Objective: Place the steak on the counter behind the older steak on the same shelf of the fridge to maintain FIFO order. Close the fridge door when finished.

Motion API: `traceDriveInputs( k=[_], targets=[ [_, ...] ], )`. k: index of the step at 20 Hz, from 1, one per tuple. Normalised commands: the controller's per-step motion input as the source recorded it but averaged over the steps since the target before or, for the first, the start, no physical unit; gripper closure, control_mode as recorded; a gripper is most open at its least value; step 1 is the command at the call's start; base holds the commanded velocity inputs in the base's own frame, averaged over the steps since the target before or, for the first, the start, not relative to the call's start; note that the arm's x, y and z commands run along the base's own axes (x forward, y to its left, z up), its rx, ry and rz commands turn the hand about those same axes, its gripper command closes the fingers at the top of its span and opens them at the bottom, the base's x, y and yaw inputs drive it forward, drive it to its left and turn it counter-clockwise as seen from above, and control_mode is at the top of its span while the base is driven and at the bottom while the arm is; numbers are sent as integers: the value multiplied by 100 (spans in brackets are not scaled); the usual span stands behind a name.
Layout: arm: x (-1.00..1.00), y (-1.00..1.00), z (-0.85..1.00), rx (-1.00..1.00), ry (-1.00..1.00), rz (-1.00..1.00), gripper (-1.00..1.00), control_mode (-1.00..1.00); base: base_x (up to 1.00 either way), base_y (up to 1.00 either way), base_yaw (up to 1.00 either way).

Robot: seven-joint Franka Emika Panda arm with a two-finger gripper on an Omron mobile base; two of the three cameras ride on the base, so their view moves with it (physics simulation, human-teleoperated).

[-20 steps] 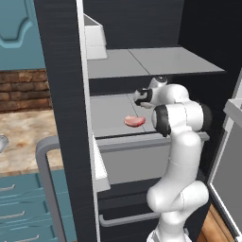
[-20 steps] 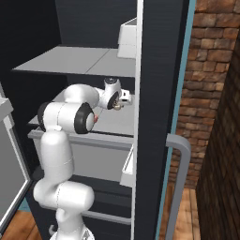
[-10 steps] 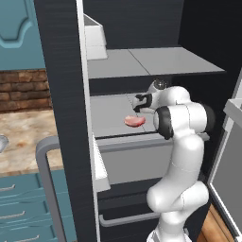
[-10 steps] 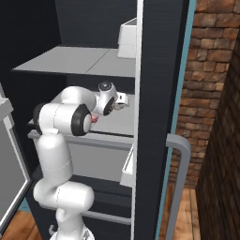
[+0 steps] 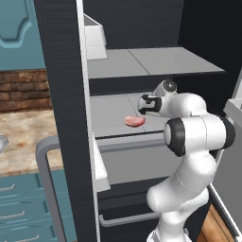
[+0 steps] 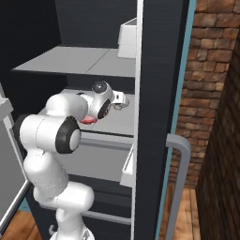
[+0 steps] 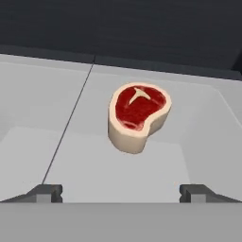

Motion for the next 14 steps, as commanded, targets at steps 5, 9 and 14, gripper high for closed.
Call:
traceDriveInputs(
  k=[5, 9, 14],
  targets=[
    [-100, 0, 29, 4, 0, -4, -100, -100, 0, 0, 0],
    [-100, 8, 2, 8, 0, -12, -100, -100, 0, 0, 0],
    [-100, 15, 42, 6, 1, -13, -100, -100, 0, 0, 0]
  ],
)
